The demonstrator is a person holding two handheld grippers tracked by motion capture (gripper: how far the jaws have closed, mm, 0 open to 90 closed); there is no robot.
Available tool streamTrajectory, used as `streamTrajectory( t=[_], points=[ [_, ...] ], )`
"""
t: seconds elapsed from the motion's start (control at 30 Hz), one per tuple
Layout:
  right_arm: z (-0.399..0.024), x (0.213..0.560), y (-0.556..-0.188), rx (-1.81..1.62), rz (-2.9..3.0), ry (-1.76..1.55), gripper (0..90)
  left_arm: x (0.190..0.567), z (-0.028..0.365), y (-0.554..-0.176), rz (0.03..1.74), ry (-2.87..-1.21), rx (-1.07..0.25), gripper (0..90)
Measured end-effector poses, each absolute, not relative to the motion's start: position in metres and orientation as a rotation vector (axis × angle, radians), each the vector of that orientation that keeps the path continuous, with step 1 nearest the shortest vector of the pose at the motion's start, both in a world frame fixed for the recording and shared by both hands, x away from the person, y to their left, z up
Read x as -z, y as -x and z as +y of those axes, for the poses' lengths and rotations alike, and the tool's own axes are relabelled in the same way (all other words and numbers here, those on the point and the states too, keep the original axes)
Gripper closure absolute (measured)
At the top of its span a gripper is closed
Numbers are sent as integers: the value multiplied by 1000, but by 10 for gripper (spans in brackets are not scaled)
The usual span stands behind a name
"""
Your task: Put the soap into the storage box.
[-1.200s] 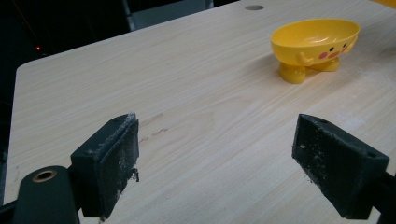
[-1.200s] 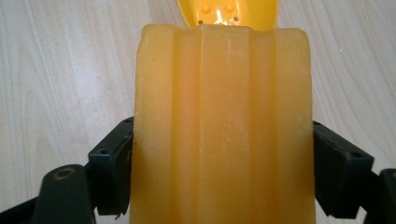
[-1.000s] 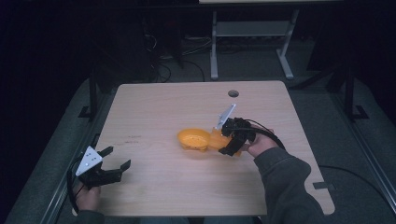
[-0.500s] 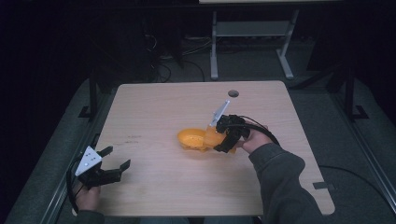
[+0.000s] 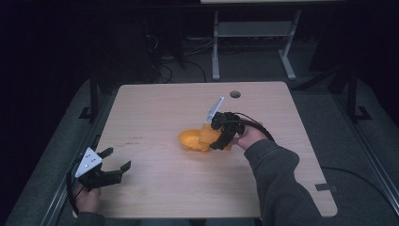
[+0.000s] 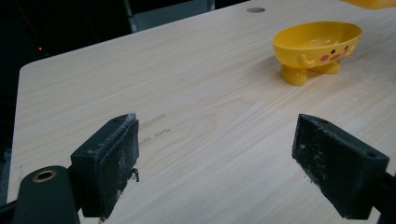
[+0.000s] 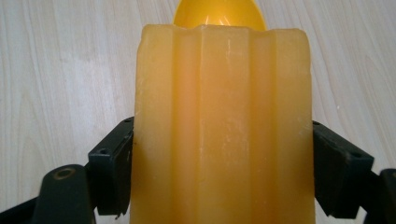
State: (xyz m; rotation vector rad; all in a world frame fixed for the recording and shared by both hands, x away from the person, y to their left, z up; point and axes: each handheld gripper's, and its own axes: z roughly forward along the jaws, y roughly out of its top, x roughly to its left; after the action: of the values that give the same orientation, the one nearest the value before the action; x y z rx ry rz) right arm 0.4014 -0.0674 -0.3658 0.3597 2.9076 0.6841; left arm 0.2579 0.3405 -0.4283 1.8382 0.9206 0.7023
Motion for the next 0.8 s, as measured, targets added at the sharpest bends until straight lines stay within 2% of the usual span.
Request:
streamTrajectory(
  t=[0.8],
  points=[
    [-27,367,-421,-669,2962,-250,205,428,344,-258,936,-1821,-701,139]
  ],
)
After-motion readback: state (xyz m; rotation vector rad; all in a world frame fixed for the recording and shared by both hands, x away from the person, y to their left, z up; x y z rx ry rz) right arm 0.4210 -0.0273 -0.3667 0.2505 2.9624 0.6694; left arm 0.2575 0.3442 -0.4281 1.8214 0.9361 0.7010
